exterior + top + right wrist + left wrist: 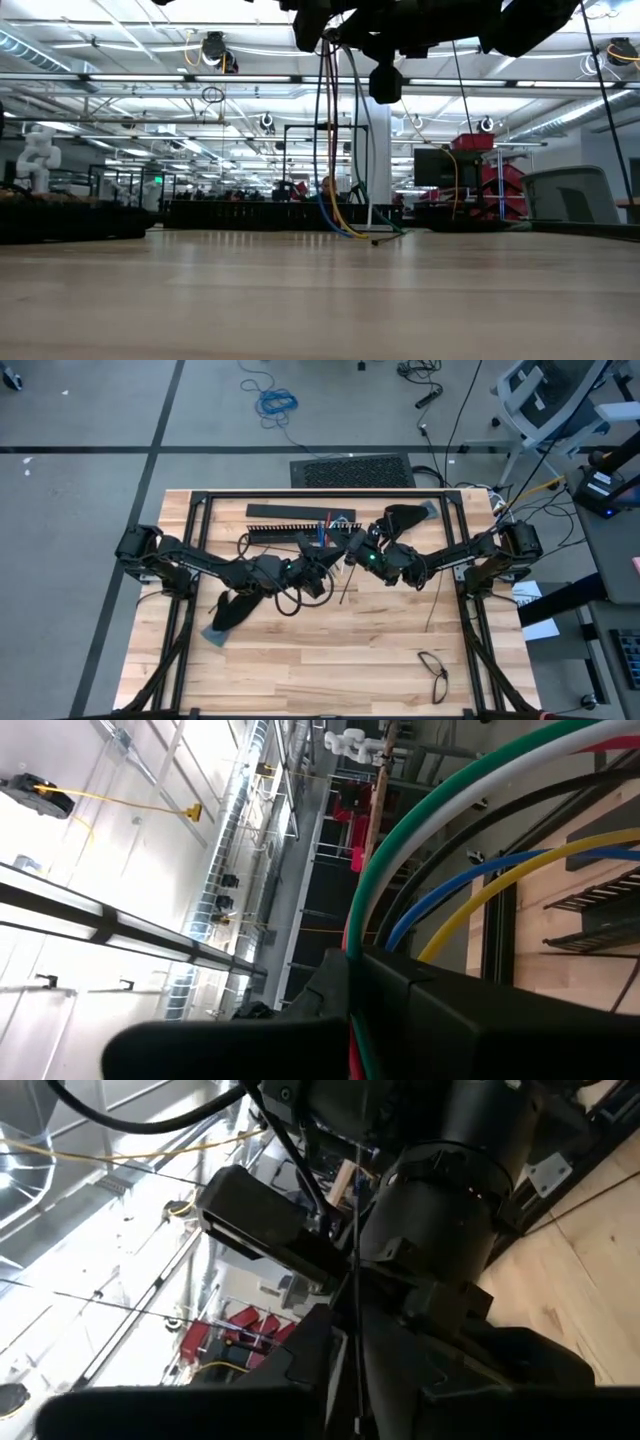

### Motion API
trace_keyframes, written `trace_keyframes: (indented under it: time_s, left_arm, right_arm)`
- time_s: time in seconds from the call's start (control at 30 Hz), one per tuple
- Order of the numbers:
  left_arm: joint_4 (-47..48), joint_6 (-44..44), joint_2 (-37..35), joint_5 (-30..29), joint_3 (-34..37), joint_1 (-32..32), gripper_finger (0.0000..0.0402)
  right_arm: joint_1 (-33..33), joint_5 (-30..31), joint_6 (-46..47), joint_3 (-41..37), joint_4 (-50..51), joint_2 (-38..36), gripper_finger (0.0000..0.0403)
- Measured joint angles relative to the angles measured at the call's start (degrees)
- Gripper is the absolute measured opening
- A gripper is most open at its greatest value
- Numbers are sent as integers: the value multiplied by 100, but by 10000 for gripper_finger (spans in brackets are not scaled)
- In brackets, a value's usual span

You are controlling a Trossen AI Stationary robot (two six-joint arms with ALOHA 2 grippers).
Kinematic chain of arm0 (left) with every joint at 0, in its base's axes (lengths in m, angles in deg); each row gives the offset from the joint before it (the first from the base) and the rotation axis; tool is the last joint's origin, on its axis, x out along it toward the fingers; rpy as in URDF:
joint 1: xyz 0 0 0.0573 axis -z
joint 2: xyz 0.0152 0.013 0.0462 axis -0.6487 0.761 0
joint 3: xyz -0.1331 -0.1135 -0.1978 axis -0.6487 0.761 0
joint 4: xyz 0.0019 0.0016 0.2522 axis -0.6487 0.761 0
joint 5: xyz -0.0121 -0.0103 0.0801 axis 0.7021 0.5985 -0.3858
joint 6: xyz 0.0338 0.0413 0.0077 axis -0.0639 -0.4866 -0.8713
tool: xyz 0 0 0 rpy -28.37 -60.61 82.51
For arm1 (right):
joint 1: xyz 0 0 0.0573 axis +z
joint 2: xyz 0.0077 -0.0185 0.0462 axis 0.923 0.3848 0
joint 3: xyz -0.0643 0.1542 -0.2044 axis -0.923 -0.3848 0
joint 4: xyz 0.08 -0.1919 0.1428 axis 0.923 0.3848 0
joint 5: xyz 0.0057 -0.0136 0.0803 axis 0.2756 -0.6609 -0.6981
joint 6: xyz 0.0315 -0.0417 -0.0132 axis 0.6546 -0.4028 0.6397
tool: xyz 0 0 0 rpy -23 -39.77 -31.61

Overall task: Ziptie cables
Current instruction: Wrap the cable wires using a zip tie

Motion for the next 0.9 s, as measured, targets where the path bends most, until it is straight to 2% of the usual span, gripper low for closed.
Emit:
trace_keyframes:
  time_s: [0.2, 0.67, 0.9]
  left_arm:
    - [-17, -40, 0, -121, 0, 1, 5]
    - [-13, -37, 2, -434, -76, -17, 1]
    - [-29, -35, 4, -446, -79, -54, 0]
  right_arm:
    - [0, 18, -52, 0, -20, -6, 0]
    - [25, -23, -254, 0, -22, -12, 2]
    - [76, 22, -263, 0, -1, -12, 63]
